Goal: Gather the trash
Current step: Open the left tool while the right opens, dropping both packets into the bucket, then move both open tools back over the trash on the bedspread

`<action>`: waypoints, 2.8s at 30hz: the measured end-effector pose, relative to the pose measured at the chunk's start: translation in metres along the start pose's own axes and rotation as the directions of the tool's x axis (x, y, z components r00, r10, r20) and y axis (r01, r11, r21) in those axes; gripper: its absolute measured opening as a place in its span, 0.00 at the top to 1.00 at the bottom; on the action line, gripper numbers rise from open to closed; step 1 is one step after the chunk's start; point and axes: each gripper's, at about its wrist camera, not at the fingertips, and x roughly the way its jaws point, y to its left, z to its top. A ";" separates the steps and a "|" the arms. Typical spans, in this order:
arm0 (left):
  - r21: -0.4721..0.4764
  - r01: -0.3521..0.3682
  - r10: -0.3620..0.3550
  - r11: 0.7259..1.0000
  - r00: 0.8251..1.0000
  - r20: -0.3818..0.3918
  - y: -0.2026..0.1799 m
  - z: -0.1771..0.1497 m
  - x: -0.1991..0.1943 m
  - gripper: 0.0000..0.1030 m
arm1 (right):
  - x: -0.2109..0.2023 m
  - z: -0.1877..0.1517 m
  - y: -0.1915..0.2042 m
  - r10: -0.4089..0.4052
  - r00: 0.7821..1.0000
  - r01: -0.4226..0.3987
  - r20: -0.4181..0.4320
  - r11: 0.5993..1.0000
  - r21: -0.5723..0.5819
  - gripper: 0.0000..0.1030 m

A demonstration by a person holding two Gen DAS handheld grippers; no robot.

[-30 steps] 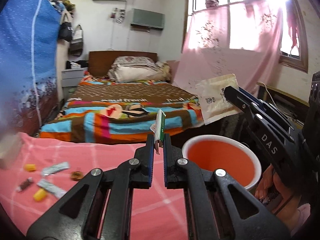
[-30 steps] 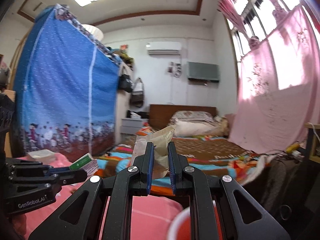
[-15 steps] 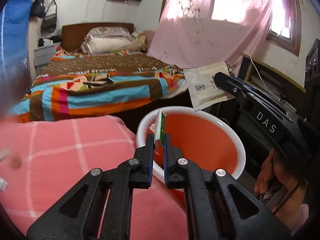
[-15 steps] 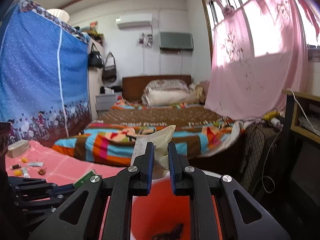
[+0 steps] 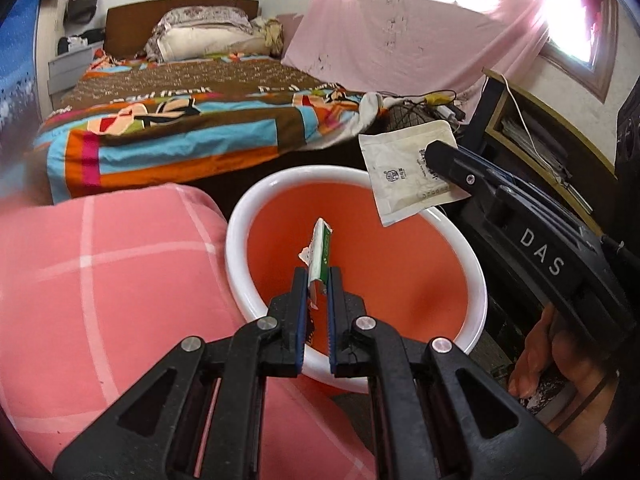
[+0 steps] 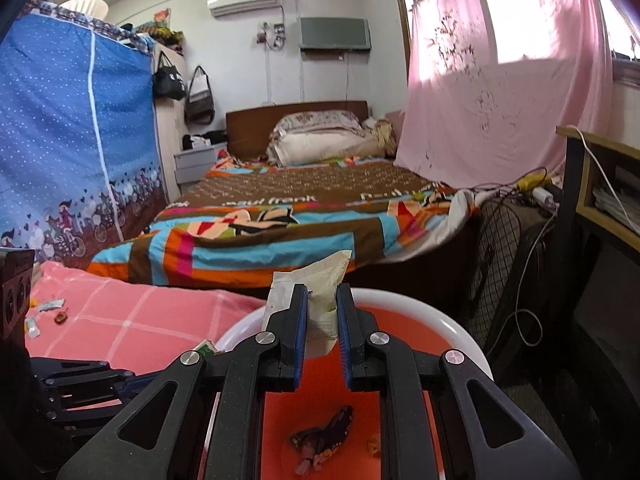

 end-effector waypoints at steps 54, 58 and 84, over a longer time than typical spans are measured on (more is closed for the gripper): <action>-0.398 -0.438 0.590 0.806 0.638 0.494 0.143 -0.061 -0.221 0.00 | -0.062 0.028 0.126 0.299 0.834 -0.318 0.464 0.947 -0.041 0.00; -0.399 -0.476 0.621 0.784 0.592 0.513 0.155 -0.070 -0.239 0.00 | -0.070 0.025 0.154 0.342 0.791 -0.346 0.506 0.934 -0.091 0.00; -0.363 -0.578 0.683 0.730 0.640 0.354 0.252 -0.099 -0.255 0.00 | 0.008 0.000 0.266 0.465 0.879 -0.422 0.106 0.862 -0.281 0.00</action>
